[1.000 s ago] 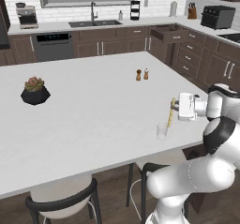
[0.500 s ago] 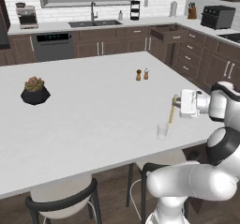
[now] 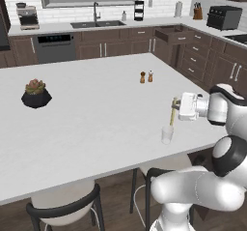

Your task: Take a straw from the drawer in front and place it inside the glass cup on the dining counter.

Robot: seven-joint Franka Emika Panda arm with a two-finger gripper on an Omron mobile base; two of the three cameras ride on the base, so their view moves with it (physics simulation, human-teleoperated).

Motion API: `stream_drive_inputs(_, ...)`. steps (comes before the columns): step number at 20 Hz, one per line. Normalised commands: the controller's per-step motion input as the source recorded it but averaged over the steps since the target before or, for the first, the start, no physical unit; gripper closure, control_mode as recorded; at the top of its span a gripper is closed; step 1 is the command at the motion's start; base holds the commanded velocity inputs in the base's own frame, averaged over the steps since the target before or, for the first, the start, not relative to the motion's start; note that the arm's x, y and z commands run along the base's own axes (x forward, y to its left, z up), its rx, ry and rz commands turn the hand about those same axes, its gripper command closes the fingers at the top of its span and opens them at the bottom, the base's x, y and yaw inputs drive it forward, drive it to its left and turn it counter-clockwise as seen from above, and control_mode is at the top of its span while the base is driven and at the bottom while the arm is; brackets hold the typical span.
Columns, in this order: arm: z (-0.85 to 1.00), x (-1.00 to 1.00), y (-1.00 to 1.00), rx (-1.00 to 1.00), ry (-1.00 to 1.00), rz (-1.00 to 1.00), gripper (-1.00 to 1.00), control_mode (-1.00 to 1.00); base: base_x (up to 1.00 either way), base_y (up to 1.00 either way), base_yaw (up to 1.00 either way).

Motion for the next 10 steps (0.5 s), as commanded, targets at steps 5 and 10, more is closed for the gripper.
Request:
stream_drive_inputs(5,-0.16,0.03,0.0,0.0,0.08,-0.01,1.0,-1.0,0.0,0.0,0.0)
stream_drive_inputs(10,-0.21,0.0,0.0,0.0,0.1,0.0,1.0,-1.0,0.0,0.0,0.0)
